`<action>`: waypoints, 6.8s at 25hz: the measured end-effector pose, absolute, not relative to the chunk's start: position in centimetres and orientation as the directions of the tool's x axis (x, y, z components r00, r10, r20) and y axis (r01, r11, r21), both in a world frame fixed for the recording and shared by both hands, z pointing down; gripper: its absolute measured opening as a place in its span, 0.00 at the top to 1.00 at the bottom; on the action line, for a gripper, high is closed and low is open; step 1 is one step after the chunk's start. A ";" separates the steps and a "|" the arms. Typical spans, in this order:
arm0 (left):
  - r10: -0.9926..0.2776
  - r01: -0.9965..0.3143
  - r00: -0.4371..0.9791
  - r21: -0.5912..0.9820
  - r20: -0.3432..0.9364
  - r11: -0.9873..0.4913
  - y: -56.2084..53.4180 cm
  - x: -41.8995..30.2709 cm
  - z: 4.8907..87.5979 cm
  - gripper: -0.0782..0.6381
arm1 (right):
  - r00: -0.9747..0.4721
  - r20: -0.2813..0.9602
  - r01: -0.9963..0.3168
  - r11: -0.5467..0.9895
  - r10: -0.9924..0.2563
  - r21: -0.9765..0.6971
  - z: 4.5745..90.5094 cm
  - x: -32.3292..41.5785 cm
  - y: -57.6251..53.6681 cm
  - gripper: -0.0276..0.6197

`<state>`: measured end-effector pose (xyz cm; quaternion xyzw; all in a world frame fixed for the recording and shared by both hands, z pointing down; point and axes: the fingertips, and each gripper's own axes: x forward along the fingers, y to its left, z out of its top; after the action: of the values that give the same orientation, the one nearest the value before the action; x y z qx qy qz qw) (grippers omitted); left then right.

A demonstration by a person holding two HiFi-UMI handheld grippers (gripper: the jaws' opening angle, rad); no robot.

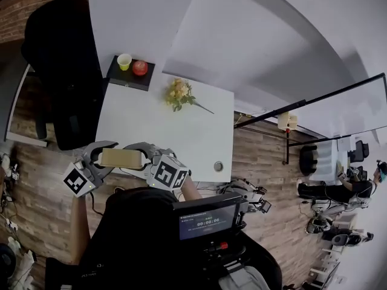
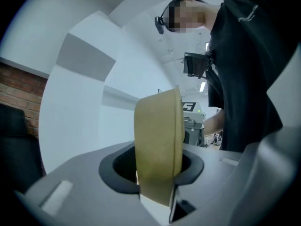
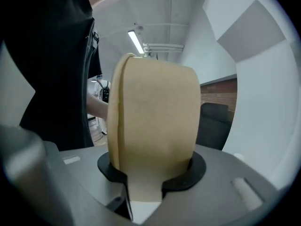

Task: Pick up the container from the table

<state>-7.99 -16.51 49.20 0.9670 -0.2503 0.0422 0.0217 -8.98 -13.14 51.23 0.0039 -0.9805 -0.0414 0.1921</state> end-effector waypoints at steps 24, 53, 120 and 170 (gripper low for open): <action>-0.675 -0.675 0.737 -0.033 -0.025 -0.737 -18.1 -8.4 46.5 0.81 | -0.749 -0.302 -0.530 0.807 -0.589 -0.259 38.6 4.4 -22.6 0.69; -0.627 -0.627 0.779 0.020 -0.004 -0.779 -18.2 -5.7 47.7 0.83 | -0.701 -0.165 -0.609 0.703 -0.693 -0.368 43.5 6.6 -22.7 0.68; -0.593 -0.594 0.804 0.042 0.039 -0.803 -18.0 -3.7 49.0 0.84 | -0.686 -0.116 -0.636 0.669 -0.718 -0.385 45.0 7.1 -22.9 0.68; -0.580 -0.584 0.812 0.059 0.065 -0.810 -18.2 -3.3 50.0 0.85 | -0.661 -0.148 -0.622 0.647 -0.736 -0.441 45.9 7.8 -23.7 0.69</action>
<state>-3.34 -18.17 50.00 0.9510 -0.3061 0.0219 0.0381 7.83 -23.65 45.92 0.3799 -0.8935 0.1790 -0.1589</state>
